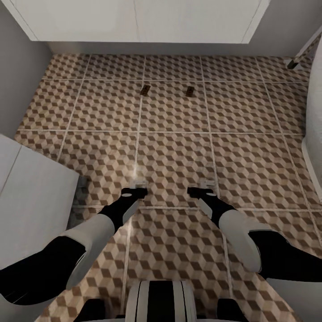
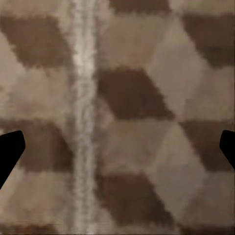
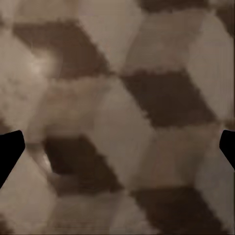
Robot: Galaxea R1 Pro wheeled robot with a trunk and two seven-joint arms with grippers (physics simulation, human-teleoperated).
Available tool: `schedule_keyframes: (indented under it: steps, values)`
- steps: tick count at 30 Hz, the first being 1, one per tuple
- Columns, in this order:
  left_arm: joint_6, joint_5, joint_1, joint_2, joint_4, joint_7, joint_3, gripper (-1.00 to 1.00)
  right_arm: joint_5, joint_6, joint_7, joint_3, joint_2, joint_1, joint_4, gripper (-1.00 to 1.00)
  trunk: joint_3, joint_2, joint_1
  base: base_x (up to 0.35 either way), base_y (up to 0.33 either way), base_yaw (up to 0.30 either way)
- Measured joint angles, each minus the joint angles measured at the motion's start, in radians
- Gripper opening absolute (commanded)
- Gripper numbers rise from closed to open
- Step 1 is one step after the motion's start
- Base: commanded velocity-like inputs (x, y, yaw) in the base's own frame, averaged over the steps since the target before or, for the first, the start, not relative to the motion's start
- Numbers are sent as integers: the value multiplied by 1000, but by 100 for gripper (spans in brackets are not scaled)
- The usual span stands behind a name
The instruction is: Take the four mousetraps from the cabinet in the bathroom and place them on the bathroom floor. Make sure all four end up on the same floor surface, and ensure that at least two of them are either under or directly next to the same bathroom sink.
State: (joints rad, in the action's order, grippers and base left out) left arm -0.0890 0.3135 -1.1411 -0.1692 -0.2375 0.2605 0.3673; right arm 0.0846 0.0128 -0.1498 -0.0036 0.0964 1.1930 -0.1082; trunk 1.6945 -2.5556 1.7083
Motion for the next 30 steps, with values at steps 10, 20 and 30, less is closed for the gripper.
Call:
schedule_keyframes:
  steps: [10,20,30]
  values:
    - [-1,1,0,0,1,0,-1,100,-2,0,3,0,0,-2,4,100,0,0,0,-346,0,0]
    - [3,2,0,1,11,-1,-1,100,-6,2,4,0,0,-2,6,100,0,0,0,-213,0,0]
    - [5,3,2,-1,25,-8,0,100,-7,2,4,0,-2,-2,8,100,0,0,-1,-32,0,0]
